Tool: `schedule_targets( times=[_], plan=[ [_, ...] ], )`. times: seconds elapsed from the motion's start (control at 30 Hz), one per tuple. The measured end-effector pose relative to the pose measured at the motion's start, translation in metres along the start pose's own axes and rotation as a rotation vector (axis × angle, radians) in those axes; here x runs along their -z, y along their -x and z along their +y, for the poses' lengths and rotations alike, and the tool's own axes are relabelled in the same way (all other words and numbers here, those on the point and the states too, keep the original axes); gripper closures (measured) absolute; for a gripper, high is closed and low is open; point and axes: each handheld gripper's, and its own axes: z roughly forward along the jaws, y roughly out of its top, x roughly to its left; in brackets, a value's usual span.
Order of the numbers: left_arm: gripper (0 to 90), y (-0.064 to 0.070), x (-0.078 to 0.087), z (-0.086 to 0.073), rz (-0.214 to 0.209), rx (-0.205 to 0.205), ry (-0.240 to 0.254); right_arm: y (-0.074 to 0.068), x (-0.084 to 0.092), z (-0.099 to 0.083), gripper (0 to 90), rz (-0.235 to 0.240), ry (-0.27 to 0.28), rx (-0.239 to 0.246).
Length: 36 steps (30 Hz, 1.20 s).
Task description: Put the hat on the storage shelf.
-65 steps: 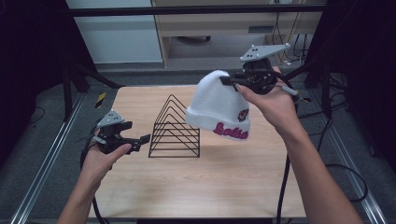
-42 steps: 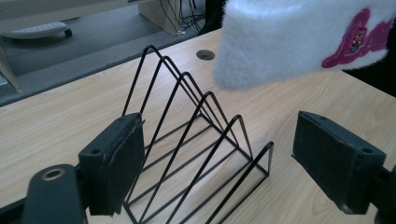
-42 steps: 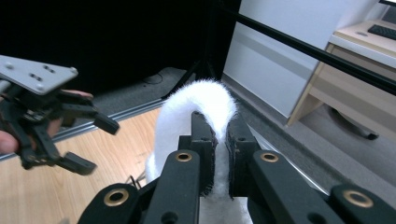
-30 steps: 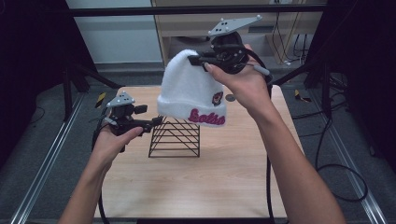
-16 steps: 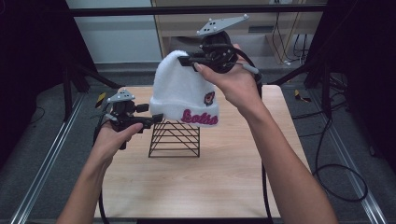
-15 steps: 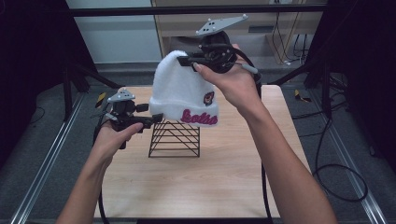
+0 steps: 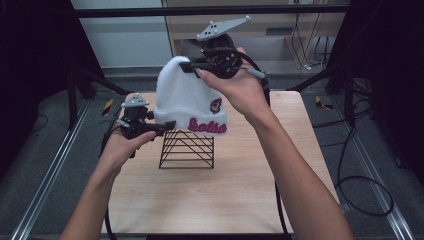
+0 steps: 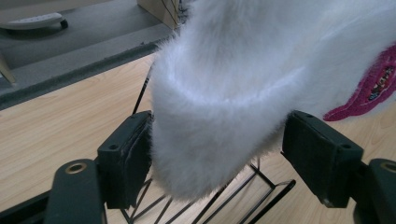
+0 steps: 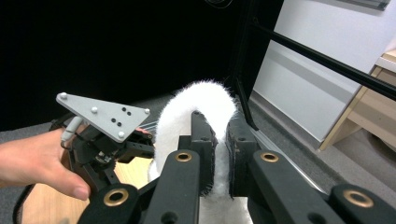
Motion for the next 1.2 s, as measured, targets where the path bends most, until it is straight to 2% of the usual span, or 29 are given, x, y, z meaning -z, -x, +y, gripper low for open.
schedule_targets(
  times=[0.2,0.23,0.27,0.3,0.33,0.4,0.57,0.7,0.83,1.03,1.2],
  plan=[
    [51.6,0.000,0.000,0.001,-0.003,-0.006,0.001,-0.002,-0.003,0.001,84.5,0.010,0.002,0.002],
    [51.6,0.000,0.000,0.001,-0.001,-0.007,0.005,-0.002,-0.003,0.001,84.5,0.013,0.000,0.003],
    [60.6,0.000,0.000,0.001,0.005,-0.015,0.011,-0.002,-0.004,0.000,84.5,0.015,0.000,0.005],
    [64.8,0.000,0.000,0.001,0.005,-0.015,0.011,-0.002,-0.004,0.000,84.5,0.017,0.001,0.003],
    [68.2,0.001,-0.001,0.002,0.016,-0.030,0.008,-0.002,-0.004,0.000,84.5,0.017,0.001,0.002],
    [71.8,0.002,-0.002,0.002,0.025,-0.031,0.007,-0.002,-0.004,0.000,84.5,0.017,0.001,0.002],
    [74.2,0.008,-0.002,0.006,0.079,-0.060,0.013,0.000,-0.004,0.000,84.5,0.016,-0.002,0.006],
    [74.5,0.009,0.002,0.007,0.120,-0.055,0.038,0.003,-0.001,0.000,84.5,0.013,0.004,0.003],
    [74.6,0.008,0.005,0.007,0.144,-0.057,0.045,0.006,0.000,-0.002,84.4,0.009,0.003,0.002],
    [74.7,0.010,0.010,0.005,0.162,-0.070,0.043,0.008,-0.001,-0.005,84.4,0.010,0.008,-0.005],
    [74.6,0.015,0.017,-0.002,0.157,-0.076,0.050,0.007,-0.001,-0.007,84.3,0.014,0.008,-0.004]
  ],
)
